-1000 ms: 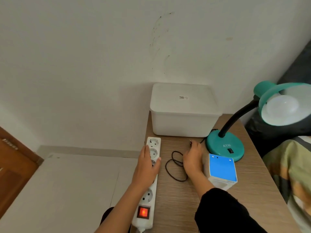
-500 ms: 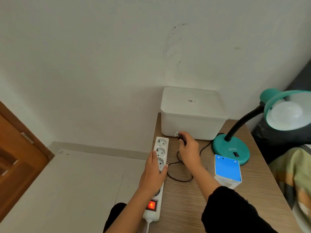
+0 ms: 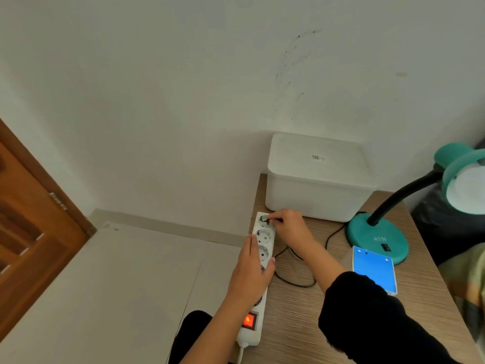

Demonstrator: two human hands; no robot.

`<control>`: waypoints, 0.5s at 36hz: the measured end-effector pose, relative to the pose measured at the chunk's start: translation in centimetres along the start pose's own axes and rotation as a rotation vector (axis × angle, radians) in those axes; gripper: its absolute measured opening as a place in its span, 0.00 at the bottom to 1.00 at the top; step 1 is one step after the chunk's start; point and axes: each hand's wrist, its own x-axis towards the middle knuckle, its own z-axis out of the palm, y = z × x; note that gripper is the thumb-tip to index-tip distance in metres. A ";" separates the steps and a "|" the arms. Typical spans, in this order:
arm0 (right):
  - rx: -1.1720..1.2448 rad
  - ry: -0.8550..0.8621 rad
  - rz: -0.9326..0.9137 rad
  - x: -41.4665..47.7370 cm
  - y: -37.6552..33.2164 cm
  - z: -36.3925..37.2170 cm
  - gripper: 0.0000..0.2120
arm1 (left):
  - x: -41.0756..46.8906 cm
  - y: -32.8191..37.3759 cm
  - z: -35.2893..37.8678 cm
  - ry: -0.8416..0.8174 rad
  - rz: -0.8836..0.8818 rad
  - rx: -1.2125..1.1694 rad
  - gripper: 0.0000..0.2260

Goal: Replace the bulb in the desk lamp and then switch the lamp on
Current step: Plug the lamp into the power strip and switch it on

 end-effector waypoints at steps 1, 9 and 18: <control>-0.046 -0.019 -0.009 0.3 0.0 0.0 0.12 | 0.0 -0.1 0.0 -0.002 -0.002 0.002 0.33; -0.371 -0.207 -0.077 1.8 -0.7 0.0 0.13 | 0.3 -0.8 0.6 0.011 0.012 -0.010 0.33; -0.479 -0.287 -0.021 2.9 -1.8 0.1 0.15 | 0.4 -1.3 1.0 0.024 0.022 -0.013 0.32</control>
